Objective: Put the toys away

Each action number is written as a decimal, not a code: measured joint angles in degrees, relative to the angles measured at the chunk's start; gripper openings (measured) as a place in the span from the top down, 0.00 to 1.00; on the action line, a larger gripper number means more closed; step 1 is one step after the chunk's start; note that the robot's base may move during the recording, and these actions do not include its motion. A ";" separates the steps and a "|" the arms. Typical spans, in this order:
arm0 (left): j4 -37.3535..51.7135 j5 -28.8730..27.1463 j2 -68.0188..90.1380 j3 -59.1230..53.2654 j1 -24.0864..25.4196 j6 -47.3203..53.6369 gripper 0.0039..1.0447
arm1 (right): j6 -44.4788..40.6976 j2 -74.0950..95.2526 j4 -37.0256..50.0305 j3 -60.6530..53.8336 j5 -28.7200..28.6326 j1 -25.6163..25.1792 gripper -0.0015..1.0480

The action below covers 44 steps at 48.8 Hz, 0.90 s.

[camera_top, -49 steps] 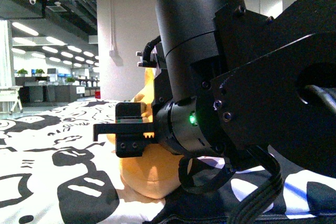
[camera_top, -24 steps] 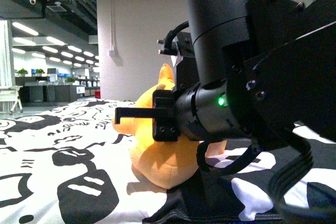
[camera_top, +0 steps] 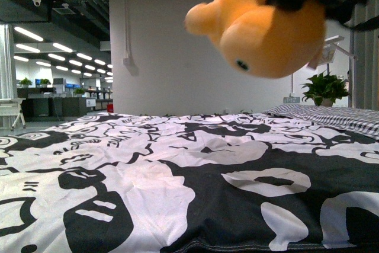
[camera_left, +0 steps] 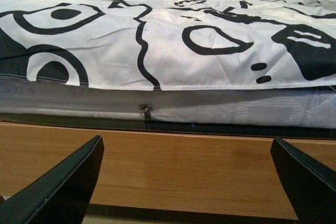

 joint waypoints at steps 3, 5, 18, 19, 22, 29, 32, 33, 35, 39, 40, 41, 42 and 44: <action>0.00 0.00 0.00 0.00 0.00 0.02 0.05 | 0.02 -1.86 -0.79 0.00 -1.90 -2.58 0.82; 0.00 0.00 0.00 0.00 0.00 0.00 0.05 | 0.26 -2.91 -1.22 -0.02 -3.54 -4.13 0.82; 0.00 0.02 0.00 0.00 0.00 0.02 0.05 | 2.25 -14.27 -2.49 -6.99 -13.22 -14.21 0.82; 0.00 0.00 0.00 0.00 0.00 0.02 0.05 | 2.45 -15.47 -2.49 -8.07 -14.08 -14.80 0.82; 0.00 0.00 0.00 0.00 0.00 0.00 0.05 | 2.91 -18.01 -2.47 -10.43 -15.85 -15.96 0.82; 0.00 0.00 0.00 0.00 0.00 0.00 0.05 | 4.68 -25.99 -2.16 -18.01 -19.71 -18.67 0.82; 0.00 0.00 0.00 0.00 0.00 0.00 0.05 | 5.11 -29.22 -2.12 -21.07 -20.63 -19.32 0.82; 0.00 0.00 0.00 0.00 0.00 0.00 0.05 | 5.25 -30.51 -2.08 -22.32 -20.70 -19.47 0.82; 0.00 0.00 0.00 0.00 0.00 0.00 0.05 | 5.57 -33.51 -1.90 -25.33 -20.65 -19.63 0.82; 0.00 0.00 0.00 0.00 0.00 0.00 0.05 | 5.60 -37.99 -1.90 -30.08 -19.78 -18.97 0.82; 0.00 0.00 0.00 0.00 0.00 0.00 0.05 | 5.60 -38.51 -1.90 -30.69 -19.54 -18.75 0.82; 0.00 0.00 0.00 0.00 0.00 0.02 0.05 | 5.57 -39.58 -1.95 -31.82 -18.93 -18.29 0.82; 0.00 0.00 0.00 0.00 0.00 0.02 0.05 | 5.53 -40.72 -2.16 -33.00 -18.23 -17.66 0.82; 0.00 0.00 0.00 0.00 0.00 0.00 0.05 | 5.20 -42.42 -2.51 -34.77 -16.98 -16.55 0.82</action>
